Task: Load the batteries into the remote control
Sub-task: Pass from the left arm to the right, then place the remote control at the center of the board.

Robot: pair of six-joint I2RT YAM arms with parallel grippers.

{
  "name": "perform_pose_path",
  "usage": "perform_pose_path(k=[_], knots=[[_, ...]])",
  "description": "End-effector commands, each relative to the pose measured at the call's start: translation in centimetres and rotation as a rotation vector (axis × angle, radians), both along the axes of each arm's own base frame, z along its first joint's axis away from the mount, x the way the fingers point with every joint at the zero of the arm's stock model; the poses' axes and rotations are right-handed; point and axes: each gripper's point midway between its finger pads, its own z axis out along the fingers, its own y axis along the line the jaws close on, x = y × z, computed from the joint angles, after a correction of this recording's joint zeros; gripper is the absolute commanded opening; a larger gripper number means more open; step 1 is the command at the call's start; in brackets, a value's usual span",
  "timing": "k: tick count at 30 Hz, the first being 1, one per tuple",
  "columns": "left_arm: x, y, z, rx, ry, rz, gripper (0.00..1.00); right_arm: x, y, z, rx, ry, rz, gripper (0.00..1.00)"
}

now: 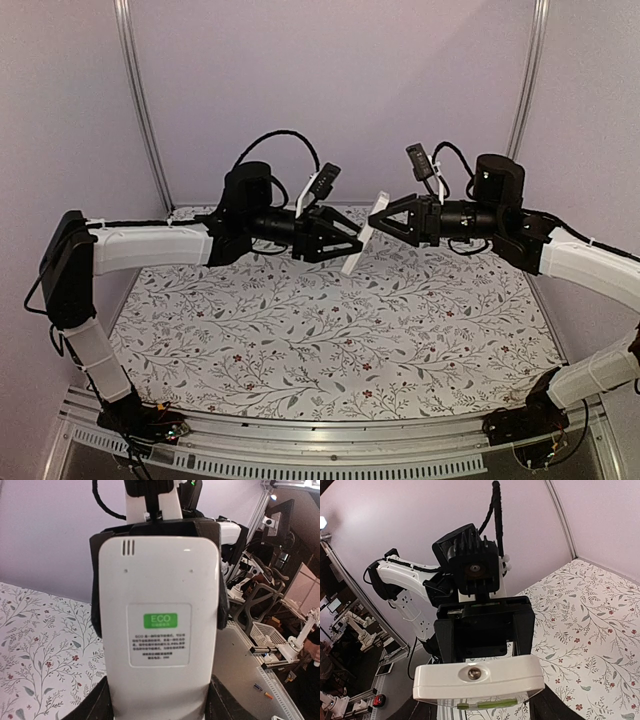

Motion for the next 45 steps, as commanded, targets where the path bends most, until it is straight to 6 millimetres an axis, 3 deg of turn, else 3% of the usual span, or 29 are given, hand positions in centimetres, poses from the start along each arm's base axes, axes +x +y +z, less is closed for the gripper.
perform_pose_path(k=[1,4,7,8,14,18,24,27,30,34,40,45], knots=[[0.9,0.4,0.3,-0.028,-0.029,0.051,0.58,0.2,0.4,0.7,0.015,0.027,-0.005,0.34],[2.0,1.0,-0.3,-0.011,-0.017,0.118,0.74,0.7,0.4,0.2,0.0,0.058,-0.032,0.29],[3.7,2.4,-0.6,0.014,-0.011,0.233,0.98,1.7,0.2,-0.7,-0.048,0.106,-0.086,0.26],[4.6,3.2,-0.8,0.026,-0.009,0.287,0.99,2.0,0.0,-1.4,-0.085,0.132,-0.111,0.25],[9.6,9.0,-3.2,0.173,-0.013,0.699,1.0,4.3,-2.0,-7.1,-0.393,0.27,-0.287,0.21],[10.5,12.2,-4.2,0.22,-0.004,0.884,0.99,5.2,-2.8,-11.0,-0.587,0.376,-0.358,0.25],[11.9,16.4,-6.3,0.344,0.044,1.123,0.99,5.6,-2.1,-16.0,-0.832,0.45,-0.381,0.27],[11.6,17.2,-6.7,0.354,0.047,1.146,1.0,6.1,-1.2,-18.9,-0.956,0.469,-0.365,0.27],[11.1,17.7,-6.8,0.342,0.052,1.153,1.0,6.5,-0.3,-20.5,-1.042,0.478,-0.338,0.27],[10.7,18.3,-7.2,0.347,0.035,1.157,1.0,7.1,0.4,-24.6,-1.204,0.471,-0.318,0.29],[10.2,19.3,-8.1,0.366,0.024,1.179,1.0,8.6,0.9,-27.0,-1.368,0.416,-0.328,0.29],[10.1,20.8,-8.2,0.384,0.011,1.242,0.99,9.2,1.3,-30.4,-1.439,0.443,-0.32,0.33]])
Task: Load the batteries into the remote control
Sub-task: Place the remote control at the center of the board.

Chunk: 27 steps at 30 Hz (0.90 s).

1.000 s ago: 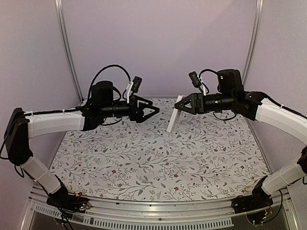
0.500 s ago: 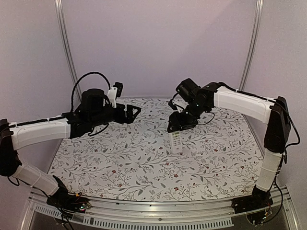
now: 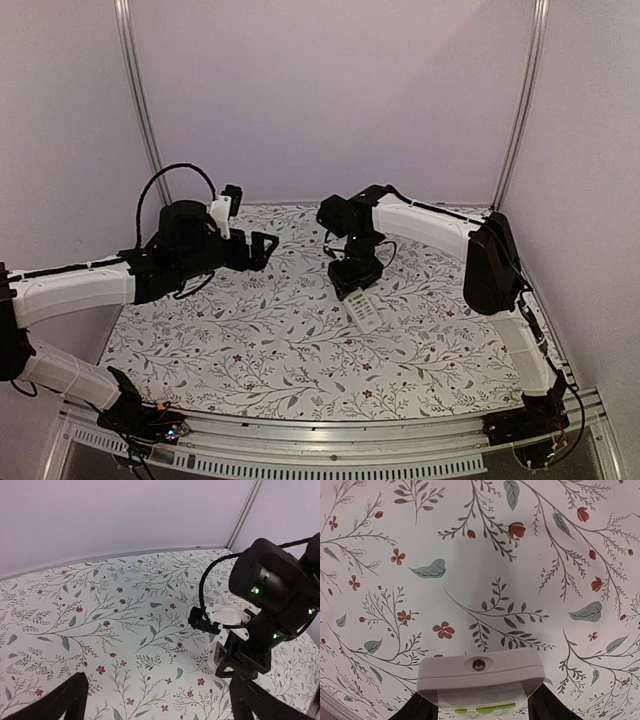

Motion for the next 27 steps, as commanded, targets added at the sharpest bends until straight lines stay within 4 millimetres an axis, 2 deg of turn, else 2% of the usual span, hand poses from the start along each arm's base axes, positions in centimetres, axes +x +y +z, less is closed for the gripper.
perform_pose_path(k=[1,5,10,16,17,18,22,25,27], knots=[[-0.1,1.8,-0.2,0.036,-0.014,0.059,1.0,-0.4,-1.2,-2.9,-0.115,0.044,0.012,0.34],[-0.2,2.1,-0.2,0.039,-0.025,0.067,1.0,-0.3,-0.5,-4.7,-0.103,0.064,-0.007,0.38],[-0.2,2.1,-0.2,0.036,-0.03,0.063,0.99,0.3,0.1,-5.0,-0.08,0.047,-0.029,0.45],[-0.1,1.9,-0.5,0.039,-0.02,0.053,1.0,-0.4,1.6,-4.3,0.01,0.094,-0.022,0.91],[-0.1,1.8,-0.5,0.034,-0.017,0.049,1.0,-0.2,1.9,-3.5,0.039,0.084,-0.019,0.97],[-0.2,1.6,-0.4,0.03,-0.016,0.043,1.0,0.1,2.1,-3.2,0.073,0.074,-0.018,0.98],[-0.2,1.3,-0.4,0.02,-0.014,0.025,1.0,1.2,0.8,-1.0,0.173,0.046,-0.054,0.99],[-0.1,1.0,-0.9,0.028,0.008,0.02,1.0,2.3,-1.9,0.1,0.179,-0.027,-0.091,0.99],[0.0,0.8,-1.2,0.026,0.024,0.016,0.99,2.8,-4.1,1.6,0.158,-0.101,-0.106,0.99]])
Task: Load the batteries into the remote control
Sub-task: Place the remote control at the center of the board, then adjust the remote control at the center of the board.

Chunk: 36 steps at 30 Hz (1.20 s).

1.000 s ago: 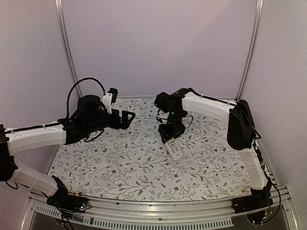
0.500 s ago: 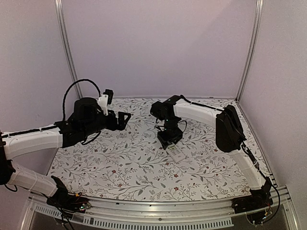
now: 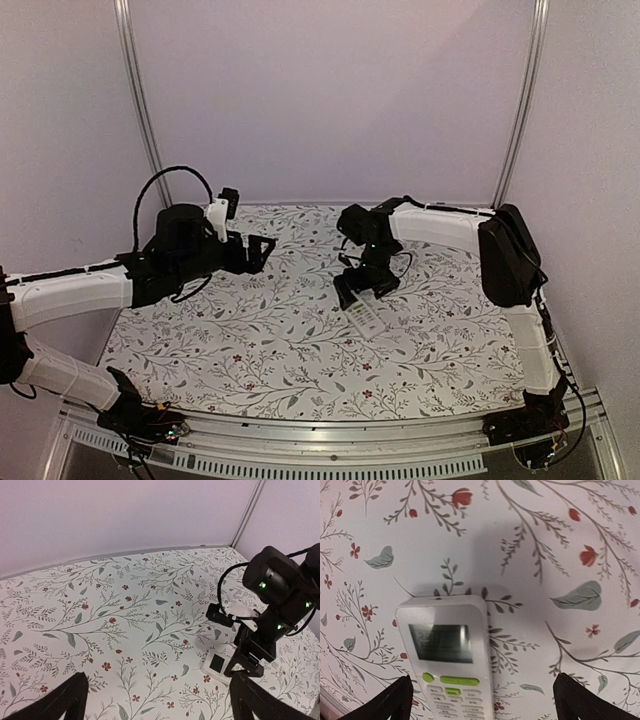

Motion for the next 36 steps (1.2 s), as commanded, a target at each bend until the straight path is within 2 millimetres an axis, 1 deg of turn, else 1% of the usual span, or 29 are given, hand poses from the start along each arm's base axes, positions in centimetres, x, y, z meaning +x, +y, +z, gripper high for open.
perform_pose_path(k=[1,4,6,8,10,13,17,21,26,30,36], knots=[[0.3,-0.4,-0.8,-0.002,0.042,-0.015,1.0,3.4,-3.4,4.8,0.043,-0.213,-0.048,0.99],[0.4,-1.2,-0.2,-0.031,0.046,-0.039,1.0,3.9,-6.5,5.6,-0.067,-0.326,-0.039,0.99],[0.5,-1.4,0.1,-0.036,0.047,-0.042,1.0,4.1,-8.1,5.2,-0.142,-0.357,-0.037,0.99],[0.7,-1.6,0.3,-0.035,0.05,-0.043,1.0,4.0,-9.1,4.5,-0.191,-0.362,-0.026,0.99],[0.8,-1.8,0.6,-0.044,0.056,-0.045,1.0,3.8,-9.8,3.9,-0.228,-0.365,-0.018,0.99],[1.0,-2.4,1.2,-0.063,0.069,-0.06,1.0,3.4,-10.2,3.1,-0.265,-0.368,0.015,0.99],[1.2,-2.5,1.6,-0.063,0.072,-0.054,0.99,2.8,-10.6,1.9,-0.316,-0.359,0.07,0.99],[1.3,-2.4,1.7,-0.06,0.073,-0.051,1.0,1.7,-10.2,0.0,-0.317,-0.319,0.12,0.99],[1.4,-2.0,1.6,-0.06,0.076,-0.024,1.0,0.1,-8.5,-1.1,-0.269,-0.284,0.174,0.99],[1.6,-2.2,2.0,-0.068,0.071,-0.022,0.99,-1.9,-6.6,-1.9,-0.176,-0.211,0.21,0.99],[1.7,-2.3,2.0,-0.08,0.068,-0.023,1.0,-4.2,-3.2,-1.8,0.01,-0.115,0.208,0.99]])
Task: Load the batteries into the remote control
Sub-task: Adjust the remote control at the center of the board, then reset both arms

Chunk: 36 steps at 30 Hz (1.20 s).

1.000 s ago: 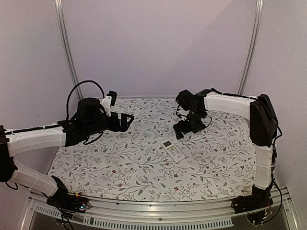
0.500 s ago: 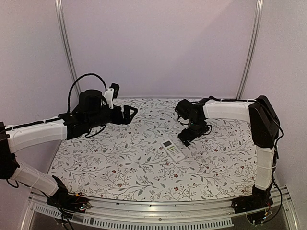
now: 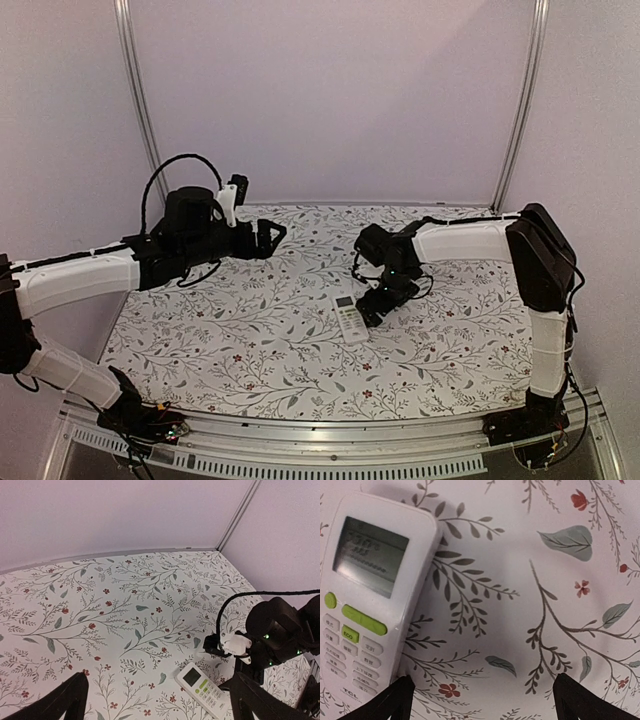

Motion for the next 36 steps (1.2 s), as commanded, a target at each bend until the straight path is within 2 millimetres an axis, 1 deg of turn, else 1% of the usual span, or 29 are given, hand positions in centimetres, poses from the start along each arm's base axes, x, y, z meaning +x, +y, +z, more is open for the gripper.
perform_pose_path(k=[1,5,8,11,12,14,15,16,17,18,19,20,23,26,27,29,30,32,33,35,36], knots=[[0.7,0.2,0.3,-0.006,0.002,0.021,0.99,-2.5,3.1,-0.7,0.151,0.122,0.012,0.99],[0.7,0.1,0.1,-0.001,0.005,0.022,1.0,-3.1,4.1,-0.9,0.176,0.132,0.016,0.99],[0.8,-0.1,-0.3,0.005,0.02,0.015,1.0,-3.0,4.3,-1.1,0.178,0.132,0.014,0.99],[1.3,-0.3,-0.9,0.026,0.052,0.019,1.0,-3.0,4.5,-0.6,0.198,0.13,0.015,0.99],[1.2,-0.2,-1.7,0.05,0.085,0.018,1.0,-2.9,4.6,-0.2,0.209,0.123,0.015,0.99],[1.6,-0.2,-2.2,0.069,0.122,0.02,1.0,-2.6,4.6,1.4,0.237,0.087,0.015,0.99],[2.1,-0.3,-2.0,0.078,0.134,0.025,0.99,-2.3,4.5,2.1,0.253,0.076,0.008,0.99],[2.5,-0.3,-2.3,0.092,0.159,0.031,1.0,-2.0,4.6,3.5,0.289,0.053,0.007,0.99],[2.7,-0.4,-2.6,0.102,0.186,0.029,1.0,-1.7,4.6,4.3,0.317,0.038,0.003,0.99],[2.9,-0.8,-2.8,0.101,0.208,0.012,1.0,-1.4,4.6,5.6,0.353,0.014,-0.003,0.99],[3.0,-1.3,-2.9,0.088,0.224,-0.016,1.0,-0.9,4.6,7.4,0.393,-0.018,-0.009,0.99],[3.2,-1.7,-3.0,0.079,0.234,-0.03,1.0,-0.4,4.5,8.5,0.417,-0.039,-0.016,0.99],[4.5,-1.9,-2.7,0.067,0.238,-0.019,1.0,1.0,4.0,12.1,0.495,-0.114,-0.043,0.99],[6.1,-1.3,-2.5,0.064,0.241,0.018,1.0,3.1,2.7,15.1,0.574,-0.209,-0.091,0.99],[6.6,-1.0,-2.6,0.061,0.244,0.033,1.0,3.7,2.0,15.3,0.589,-0.221,-0.117,0.99],[7.5,-0.4,-2.9,0.046,0.258,0.065,1.0,5.4,0.8,16.5,0.652,-0.285,-0.172,0.99],[7.8,-0.1,-3.1,0.036,0.266,0.078,1.0,5.8,0.0,17.0,0.679,-0.307,-0.201,0.99],[8.2,0.2,-3.8,0.024,0.273,0.091,1.0,6.6,-1.2,16.9,0.702,-0.333,-0.247,0.99],[8.3,0.4,-4.3,0.018,0.274,0.103,1.0,6.9,-1.7,16.6,0.699,-0.34,-0.263,0.99],[8.2,0.6,-5.8,0.011,0.295,0.114,0.99,7.1,-2.2,15.3,0.691,-0.339,-0.281,0.99],[8.0,0.8,-7.1,0.018,0.317,0.123,0.99,7.0,-2.5,14.5,0.686,-0.332,-0.289,0.99]])
